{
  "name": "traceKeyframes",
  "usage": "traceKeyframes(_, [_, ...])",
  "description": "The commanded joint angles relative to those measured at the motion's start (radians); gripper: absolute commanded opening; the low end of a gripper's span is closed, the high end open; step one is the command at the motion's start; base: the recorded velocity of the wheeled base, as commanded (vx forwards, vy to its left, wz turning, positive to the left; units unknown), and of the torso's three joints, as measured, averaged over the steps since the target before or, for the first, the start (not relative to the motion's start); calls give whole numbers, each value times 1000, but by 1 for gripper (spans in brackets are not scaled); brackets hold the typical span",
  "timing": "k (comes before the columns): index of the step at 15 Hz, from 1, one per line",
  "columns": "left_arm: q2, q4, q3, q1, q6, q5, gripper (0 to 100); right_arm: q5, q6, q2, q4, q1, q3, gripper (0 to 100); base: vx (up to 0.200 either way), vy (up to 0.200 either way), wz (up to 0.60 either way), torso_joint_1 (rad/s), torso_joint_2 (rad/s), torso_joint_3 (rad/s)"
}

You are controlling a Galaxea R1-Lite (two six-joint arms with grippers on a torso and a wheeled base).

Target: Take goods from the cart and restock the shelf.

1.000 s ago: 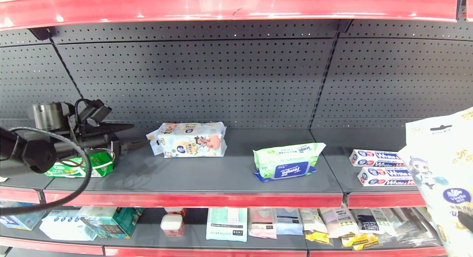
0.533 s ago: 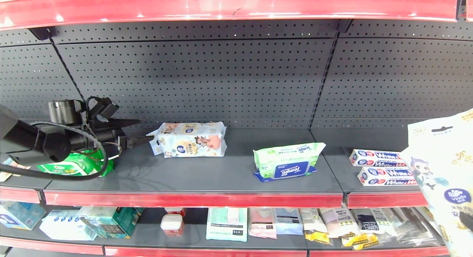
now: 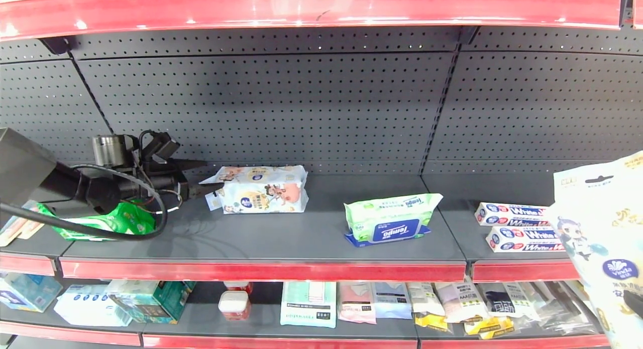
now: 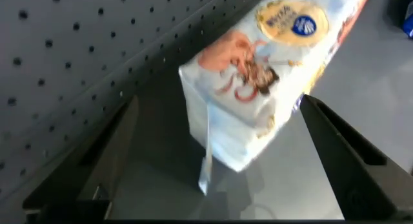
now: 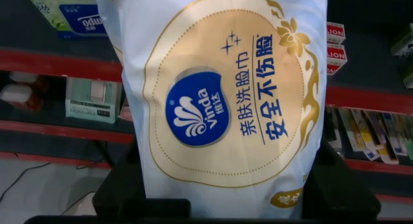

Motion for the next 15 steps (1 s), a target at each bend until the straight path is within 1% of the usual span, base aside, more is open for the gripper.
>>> traceKeyframes(1, [34,1,-38,-10,-2,1,100,1,0,2,0,0,0,0,0,0,0,0,0,0])
traceKeyframes(3, [37,25,-39,-16,-2,1,100,1,0,2,0,0,2,0,0,0,0,0,0,0])
traceKeyframes(4, [41,31,-42,-22,-2,-11,100,1,0,2,0,0,4,0,0,0,0,0,0,0])
traceKeyframes(8, [87,33,-104,-33,-2,-19,100,-12,0,6,0,1,4,0,0,0,0,0,0,0])
traceKeyframes(12, [110,33,-111,-53,-3,-28,100,-13,0,14,0,0,2,0,0,0,0,0,0,0])
traceKeyframes(15, [136,36,-165,-70,-5,-36,100,-13,-2,15,0,1,0,0,0,0,0,0,0,0])
